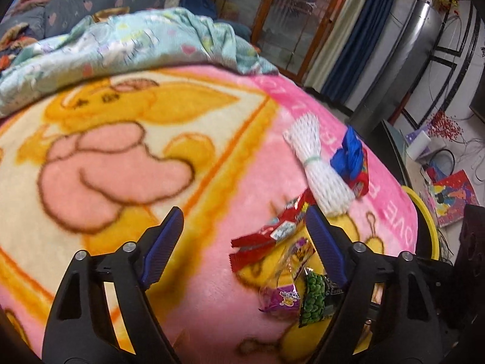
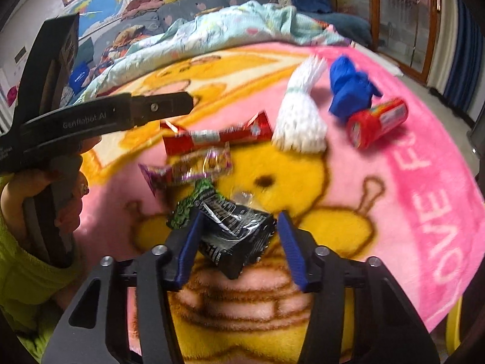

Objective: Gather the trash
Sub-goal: 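Grasp the green-black wrapper with the right gripper while the left grasps the red wrapper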

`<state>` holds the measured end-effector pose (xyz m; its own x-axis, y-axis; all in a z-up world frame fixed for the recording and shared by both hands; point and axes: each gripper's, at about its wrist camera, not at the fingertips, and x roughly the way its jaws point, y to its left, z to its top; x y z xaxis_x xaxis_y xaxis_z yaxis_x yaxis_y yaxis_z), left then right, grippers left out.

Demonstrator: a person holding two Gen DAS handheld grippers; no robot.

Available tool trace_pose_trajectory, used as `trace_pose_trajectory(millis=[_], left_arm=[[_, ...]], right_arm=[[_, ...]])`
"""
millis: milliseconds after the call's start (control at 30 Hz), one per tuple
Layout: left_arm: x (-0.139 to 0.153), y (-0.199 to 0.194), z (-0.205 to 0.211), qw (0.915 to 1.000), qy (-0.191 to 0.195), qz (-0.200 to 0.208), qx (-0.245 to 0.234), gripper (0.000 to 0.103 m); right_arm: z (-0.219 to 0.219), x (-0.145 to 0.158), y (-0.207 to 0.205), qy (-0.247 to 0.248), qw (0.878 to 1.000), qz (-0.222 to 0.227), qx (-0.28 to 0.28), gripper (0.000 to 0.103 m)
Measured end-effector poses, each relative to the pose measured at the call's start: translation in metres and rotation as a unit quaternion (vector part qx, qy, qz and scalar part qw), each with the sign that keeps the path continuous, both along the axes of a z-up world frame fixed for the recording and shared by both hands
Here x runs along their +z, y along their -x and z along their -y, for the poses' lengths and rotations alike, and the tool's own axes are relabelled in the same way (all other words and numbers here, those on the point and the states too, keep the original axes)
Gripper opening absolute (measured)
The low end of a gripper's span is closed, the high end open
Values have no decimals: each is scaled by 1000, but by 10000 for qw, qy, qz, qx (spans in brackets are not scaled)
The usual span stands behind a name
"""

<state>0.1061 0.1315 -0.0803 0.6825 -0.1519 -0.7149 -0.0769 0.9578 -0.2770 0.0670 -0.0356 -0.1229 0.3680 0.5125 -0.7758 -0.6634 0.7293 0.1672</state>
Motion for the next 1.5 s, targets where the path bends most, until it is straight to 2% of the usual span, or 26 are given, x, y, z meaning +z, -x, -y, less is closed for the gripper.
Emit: trace_pose_trajectory(millis=[100, 333, 467, 533, 600, 633, 833, 1200, 1500], left_arm=[[-9, -2, 7, 9997, 32, -125, -190, 66], [-17, -5, 16, 9988, 12, -300, -392, 56], [-20, -7, 18, 9983, 14, -392, -436, 38], [-21, -6, 19, 9981, 30, -394, -477, 35], [-21, -7, 20, 9978, 52, -406, -513, 20], [-22, -7, 20, 9977, 58, -416, -525, 18], [-19, -6, 19, 9982, 66, -334, -492, 13], [5, 2, 16, 9996, 28, 170, -235, 11], [34, 9, 43, 9974, -52, 543, -465, 11]], right_arm=[[-1, -1, 7, 79, 9997, 198, 118, 42], [6, -5, 10, 5, 9997, 189, 151, 33], [8, -4, 12, 34, 9996, 223, 151, 27], [10, -2, 12, 39, 9996, 231, 164, 25], [9, -1, 12, 27, 9996, 222, 169, 23], [10, 0, 12, 18, 9996, 225, 177, 23], [13, 5, 12, -45, 9995, 227, 192, 21], [31, 25, 4, -206, 9985, 498, -84, 20], [59, 43, -11, -418, 9956, 669, -505, 20]])
